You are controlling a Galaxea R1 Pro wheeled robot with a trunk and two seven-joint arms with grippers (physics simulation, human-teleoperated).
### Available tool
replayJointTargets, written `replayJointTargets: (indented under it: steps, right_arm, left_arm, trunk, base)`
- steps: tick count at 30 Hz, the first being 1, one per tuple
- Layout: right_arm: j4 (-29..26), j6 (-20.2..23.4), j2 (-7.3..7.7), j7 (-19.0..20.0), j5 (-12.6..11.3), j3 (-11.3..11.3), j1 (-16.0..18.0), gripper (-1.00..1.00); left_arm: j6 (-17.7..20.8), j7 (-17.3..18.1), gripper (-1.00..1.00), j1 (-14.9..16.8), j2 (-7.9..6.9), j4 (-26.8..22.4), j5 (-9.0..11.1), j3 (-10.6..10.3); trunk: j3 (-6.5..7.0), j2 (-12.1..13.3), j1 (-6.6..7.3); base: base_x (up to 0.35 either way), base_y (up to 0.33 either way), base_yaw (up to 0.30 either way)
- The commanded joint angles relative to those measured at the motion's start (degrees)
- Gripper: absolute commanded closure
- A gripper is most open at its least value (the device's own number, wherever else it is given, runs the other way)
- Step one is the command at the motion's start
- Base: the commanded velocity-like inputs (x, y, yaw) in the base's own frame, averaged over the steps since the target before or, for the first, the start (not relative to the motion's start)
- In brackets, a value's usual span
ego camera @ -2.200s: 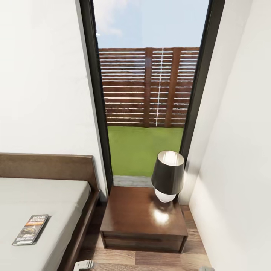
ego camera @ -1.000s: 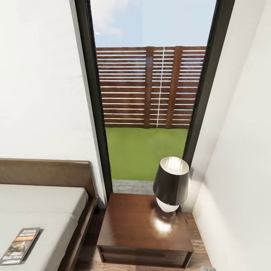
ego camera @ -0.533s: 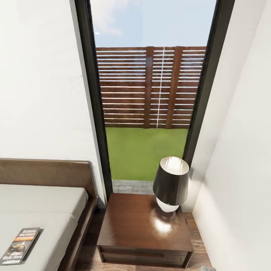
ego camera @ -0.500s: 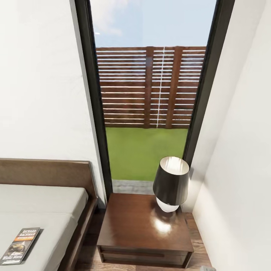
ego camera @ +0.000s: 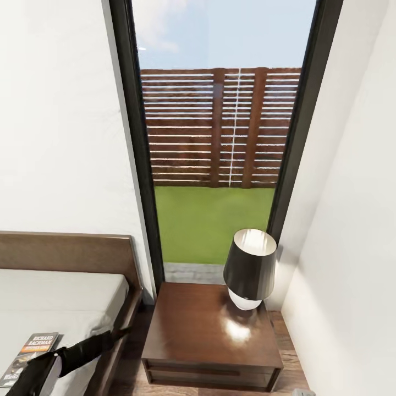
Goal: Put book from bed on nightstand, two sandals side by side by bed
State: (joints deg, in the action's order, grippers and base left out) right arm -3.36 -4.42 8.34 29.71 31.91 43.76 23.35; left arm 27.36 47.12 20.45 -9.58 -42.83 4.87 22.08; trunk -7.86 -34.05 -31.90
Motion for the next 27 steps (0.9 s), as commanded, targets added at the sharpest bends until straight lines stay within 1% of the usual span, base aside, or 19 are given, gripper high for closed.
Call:
replayJointTargets:
  steps: [1, 2, 3, 4, 5, 7, 8, 9, 10, 11, 12, 13, 14, 15, 16, 18, 20, 23, 27]
  right_arm:
    - [0.02, -0.24, 0.01, 0.13, 0.61, 0.45, 0.07, -1.00]
    - [0.02, -0.24, 0.01, 0.11, 0.61, 0.45, 0.06, -1.00]
    - [0.02, -0.24, 0.01, 0.10, 0.61, 0.45, 0.06, -1.00]
    - [0.02, -0.24, 0.01, 0.09, 0.61, 0.45, 0.08, -1.00]
    - [0.02, -0.24, 0.01, 0.09, 0.61, 0.45, 0.10, -1.00]
    - [0.02, -0.24, 0.01, 0.09, 0.61, 0.45, 0.07, -1.00]
    - [0.02, -0.24, 0.01, 0.08, 0.61, 0.45, 0.06, -1.00]
    - [0.02, -0.24, 0.01, 0.08, 0.61, 0.45, 0.05, -1.00]
    - [0.02, -0.24, 0.00, 0.08, 0.61, 0.45, 0.06, -1.00]
    - [0.02, -0.24, 0.00, 0.08, 0.61, 0.45, 0.05, -1.00]
    - [0.02, -0.24, 0.01, 0.10, 0.61, 0.45, 0.06, -1.00]
    - [0.02, -0.25, 0.01, 0.13, 0.61, 0.45, 0.06, -1.00]
    - [0.02, -0.24, 0.01, 0.15, 0.61, 0.45, 0.08, -1.00]
    - [0.02, -0.24, 0.01, 0.17, 0.61, 0.45, 0.09, -1.00]
    - [0.02, -0.26, 0.01, 0.25, 0.63, 0.41, 0.07, -1.00]
    - [0.06, -0.27, 0.01, 0.45, 0.66, 0.39, 0.05, -1.00]
    - [0.08, -0.21, 0.01, 0.62, 0.71, 0.33, 0.06, -1.00]
    - [0.08, -0.15, 0.01, 1.17, 0.83, 0.30, 0.08, -1.00]
    - [-0.37, 0.29, -0.16, 4.46, 0.98, 0.10, 0.08, -1.00]
  left_arm:
    - [4.83, 0.07, -1.00, 0.03, -0.35, -5.41, 0.55, 0.70]
    - [8.45, -0.02, -1.00, 0.07, -1.19, -9.96, 0.72, 1.82]
    - [11.55, -0.13, -1.00, 0.19, -2.59, -13.70, 0.86, 3.41]
    - [14.28, -0.21, -1.00, 0.35, -4.30, -16.61, 0.95, 5.23]
    - [16.87, -0.27, -1.00, 0.62, -6.22, -18.56, 1.04, 7.04]
    - [19.43, -0.33, -1.00, 1.23, -8.15, -19.81, 1.08, 8.65]
    - [21.86, -0.51, -1.00, 2.33, -10.07, -20.60, 1.09, 9.98]
    - [24.75, -1.39, -1.00, 4.63, -12.67, -21.19, 1.06, 11.67]
    - [25.96, -2.74, -1.00, 6.13, -13.96, -21.38, 1.03, 12.73]
    - [26.38, -3.70, -1.00, 6.77, -14.47, -21.44, 1.01, 13.29]
    - [27.00, -6.24, -1.00, 7.79, -15.21, -21.53, 0.98, 14.49]
    - [27.50, -11.45, -1.00, 8.72, -15.89, -21.60, 1.01, 16.36]
    - [27.68, -15.24, -1.00, 9.10, -16.18, -21.63, 1.09, 17.62]
    - [27.75, -17.01, -1.00, 9.24, -16.29, -21.64, 1.13, 18.17]
    - [27.81, -19.88, -1.00, 9.43, -16.42, -21.66, 1.19, 18.99]
    - [27.86, -22.45, -1.00, 9.59, -16.46, -21.67, 1.24, 19.71]
    - [27.89, -23.77, -1.00, 9.68, -16.37, -21.66, 1.28, 20.07]
    - [27.86, -24.44, -1.00, 9.73, -16.29, -21.59, 1.33, 20.23]
    - [27.84, -24.93, -1.00, 9.77, -16.02, -21.05, 1.30, 20.18]
  trunk:
    - [-0.11, -0.08, -0.02]
    - [-0.11, -0.08, -0.02]
    - [-0.11, -0.08, -0.02]
    - [-0.11, -0.08, -0.02]
    - [-0.11, -0.08, -0.02]
    - [-0.11, -0.08, -0.02]
    - [-0.11, -0.08, -0.02]
    - [-0.11, -0.08, -0.02]
    - [-0.11, -0.08, -0.02]
    - [-0.11, -0.08, -0.02]
    - [-0.11, -0.08, -0.02]
    - [-0.11, -0.08, -0.02]
    - [-0.11, -0.08, -0.02]
    - [-0.11, -0.08, -0.02]
    - [-0.11, -0.08, -0.02]
    - [-0.11, -0.08, -0.02]
    - [-0.11, -0.08, -0.02]
    - [-0.11, -0.08, -0.02]
    - [-0.11, -0.08, -0.02]
  base:
    - [0.000, 0.000, 0.000]
    - [0.000, 0.000, 0.000]
    - [0.000, 0.000, 0.000]
    - [0.000, 0.000, 0.000]
    - [0.000, 0.000, 0.000]
    - [0.000, 0.000, 0.000]
    - [0.000, 0.000, 0.000]
    - [0.000, 0.000, 0.000]
    - [0.000, 0.000, 0.000]
    - [0.000, 0.000, 0.000]
    - [0.000, 0.000, 0.000]
    - [0.000, 0.000, 0.000]
    - [0.000, 0.000, 0.000]
    - [0.000, 0.000, 0.000]
    - [0.000, 0.000, 0.000]
    - [0.000, 0.000, 0.000]
    - [0.000, 0.000, 0.000]
    - [0.000, 0.000, 0.000]
    - [0.000, 0.000, 0.000]
